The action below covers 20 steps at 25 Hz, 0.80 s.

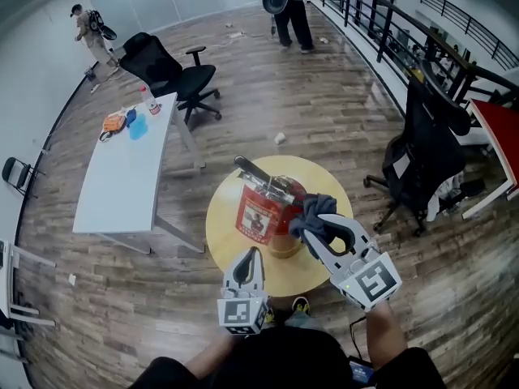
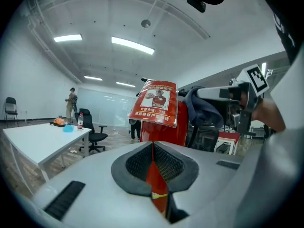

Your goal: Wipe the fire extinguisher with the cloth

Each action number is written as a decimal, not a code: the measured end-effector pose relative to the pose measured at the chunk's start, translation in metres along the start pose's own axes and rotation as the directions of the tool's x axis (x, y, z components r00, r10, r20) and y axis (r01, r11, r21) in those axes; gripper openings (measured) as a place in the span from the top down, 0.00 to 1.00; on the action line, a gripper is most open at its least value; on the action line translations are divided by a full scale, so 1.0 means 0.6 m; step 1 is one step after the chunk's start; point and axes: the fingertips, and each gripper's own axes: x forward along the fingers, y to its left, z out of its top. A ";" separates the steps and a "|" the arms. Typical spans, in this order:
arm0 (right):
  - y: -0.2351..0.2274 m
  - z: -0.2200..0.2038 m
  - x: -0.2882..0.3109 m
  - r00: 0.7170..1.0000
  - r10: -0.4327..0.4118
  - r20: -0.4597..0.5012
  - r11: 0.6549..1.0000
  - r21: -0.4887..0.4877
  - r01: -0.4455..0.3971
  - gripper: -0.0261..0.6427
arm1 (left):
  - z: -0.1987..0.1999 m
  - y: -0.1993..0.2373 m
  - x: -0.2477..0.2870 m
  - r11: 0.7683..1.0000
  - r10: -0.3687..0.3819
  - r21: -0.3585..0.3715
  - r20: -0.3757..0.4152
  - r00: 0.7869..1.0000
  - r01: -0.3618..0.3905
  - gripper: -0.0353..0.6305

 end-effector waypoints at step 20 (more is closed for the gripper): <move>0.048 -0.553 0.023 0.863 -0.004 -0.506 0.902 0.370 0.221 0.84 | -0.055 0.089 -0.028 0.995 0.077 -0.058 -0.051 0.996 -0.080 0.91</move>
